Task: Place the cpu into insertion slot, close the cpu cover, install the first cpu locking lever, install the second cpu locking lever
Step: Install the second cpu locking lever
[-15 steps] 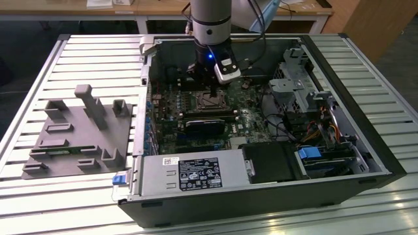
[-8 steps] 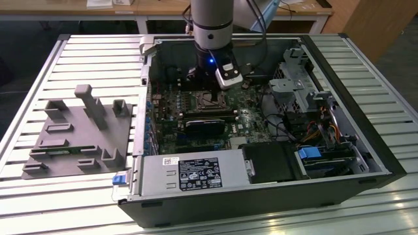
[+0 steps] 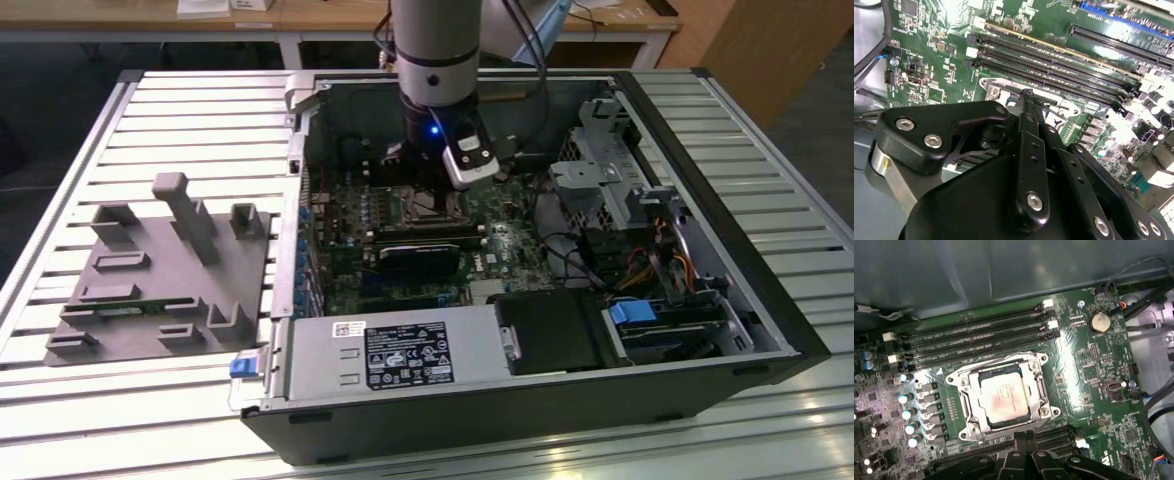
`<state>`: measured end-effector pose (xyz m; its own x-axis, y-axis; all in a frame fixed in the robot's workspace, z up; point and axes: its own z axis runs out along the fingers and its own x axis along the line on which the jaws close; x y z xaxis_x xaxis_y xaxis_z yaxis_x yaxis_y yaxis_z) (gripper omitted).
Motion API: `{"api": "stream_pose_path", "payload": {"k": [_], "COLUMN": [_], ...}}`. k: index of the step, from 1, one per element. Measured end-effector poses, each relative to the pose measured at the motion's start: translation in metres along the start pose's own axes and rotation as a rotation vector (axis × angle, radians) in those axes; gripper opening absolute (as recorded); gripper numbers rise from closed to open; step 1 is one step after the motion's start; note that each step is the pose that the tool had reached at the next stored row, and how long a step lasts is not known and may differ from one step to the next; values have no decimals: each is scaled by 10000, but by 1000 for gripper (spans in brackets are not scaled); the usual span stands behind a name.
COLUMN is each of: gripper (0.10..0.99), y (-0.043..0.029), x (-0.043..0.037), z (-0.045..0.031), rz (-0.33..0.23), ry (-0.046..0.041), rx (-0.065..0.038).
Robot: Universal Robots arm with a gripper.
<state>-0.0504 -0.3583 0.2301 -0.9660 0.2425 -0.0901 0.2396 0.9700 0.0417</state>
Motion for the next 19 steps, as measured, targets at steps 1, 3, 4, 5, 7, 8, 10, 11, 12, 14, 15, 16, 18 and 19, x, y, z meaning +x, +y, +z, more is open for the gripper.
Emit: {"api": "stream_pose_path", "payload": {"k": [1, 3, 4, 5, 7, 8, 10, 11, 12, 14, 15, 16, 18, 19], "gripper": [106, 106, 106, 106, 106, 106, 106, 106, 106, 106, 106, 106, 106, 106], "y": [-10, -38, -50, -62, -77, -82, -91, -95, -101, -121, -134, -147, -173, -187], "x": [-3, -8, -10, -9, 0, 5, 23, 34, 45, 65, 74, 83, 103, 112], "z": [0, 2, 5, 10, 22, 29, 48, 57, 65, 71, 72, 72, 72, 72], "rz": [0, -8, -17, -33, -93, -143, -246, -291, -334, -409, -433, -454, -488, -504], "ry": [0, 2, 7, 12, 32, 43, 67, 78, 86, 91, 93, 94, 95, 96], "rx": [1, -11, -28, -46, -119, -158, -245, -286, -314, -332, -336, -339, -345, -351]}}
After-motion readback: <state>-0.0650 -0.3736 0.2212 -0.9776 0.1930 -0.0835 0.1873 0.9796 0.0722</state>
